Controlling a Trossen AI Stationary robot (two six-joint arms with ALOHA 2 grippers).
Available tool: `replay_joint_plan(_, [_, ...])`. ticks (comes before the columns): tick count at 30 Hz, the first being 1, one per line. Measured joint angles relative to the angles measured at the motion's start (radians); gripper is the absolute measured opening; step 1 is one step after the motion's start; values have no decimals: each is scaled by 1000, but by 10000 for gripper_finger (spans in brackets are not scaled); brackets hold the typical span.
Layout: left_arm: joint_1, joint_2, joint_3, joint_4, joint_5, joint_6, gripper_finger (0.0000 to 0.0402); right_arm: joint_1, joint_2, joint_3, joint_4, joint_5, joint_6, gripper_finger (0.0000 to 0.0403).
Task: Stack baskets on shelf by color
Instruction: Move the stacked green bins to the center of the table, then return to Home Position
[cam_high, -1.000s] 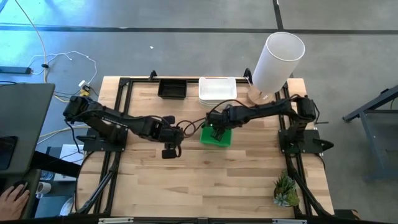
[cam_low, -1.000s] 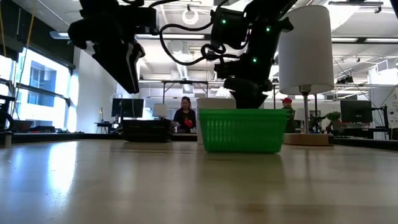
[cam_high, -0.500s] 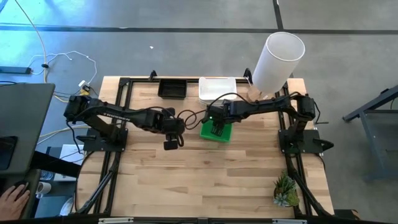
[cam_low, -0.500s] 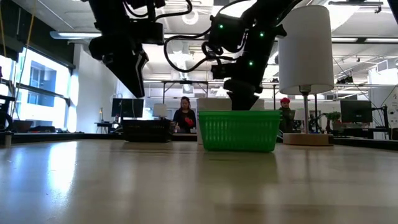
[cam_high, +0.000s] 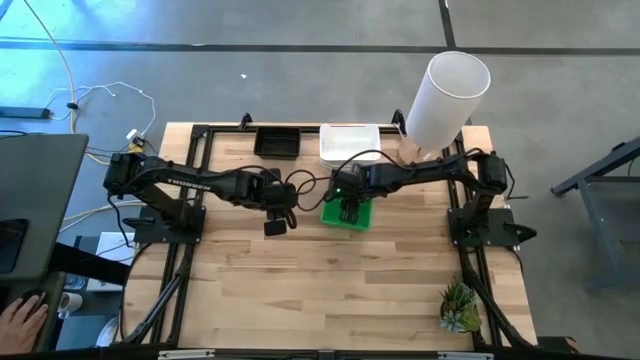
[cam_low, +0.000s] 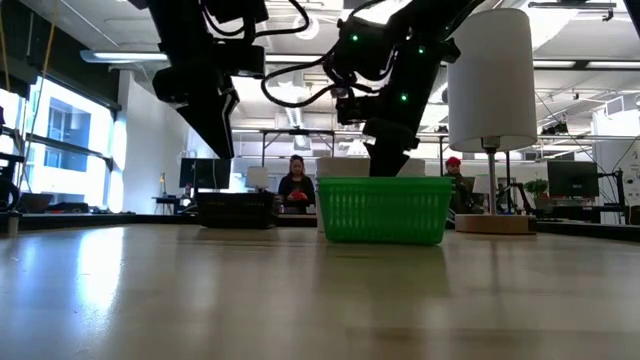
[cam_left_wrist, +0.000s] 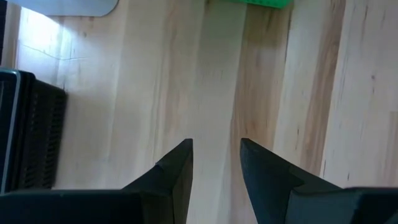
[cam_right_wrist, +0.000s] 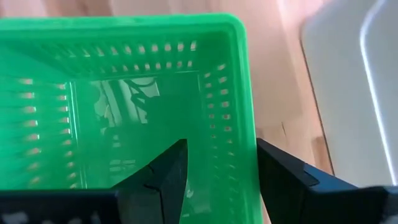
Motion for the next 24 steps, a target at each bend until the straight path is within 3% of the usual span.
replay_joint_plan(6, [0, 0, 0, 8, 0, 0, 119, 20, 0, 0, 38, -27, -28, 165])
replay_joint_plan(14, [0, 0, 0, 4, 1, 9, 119, 32, -2, 11, 24, 15, -20, 165])
replay_joint_plan(24, [0, 0, 0, 3, 116, -18, 119, 42, -4, 132, -163, 16, -2, 165])
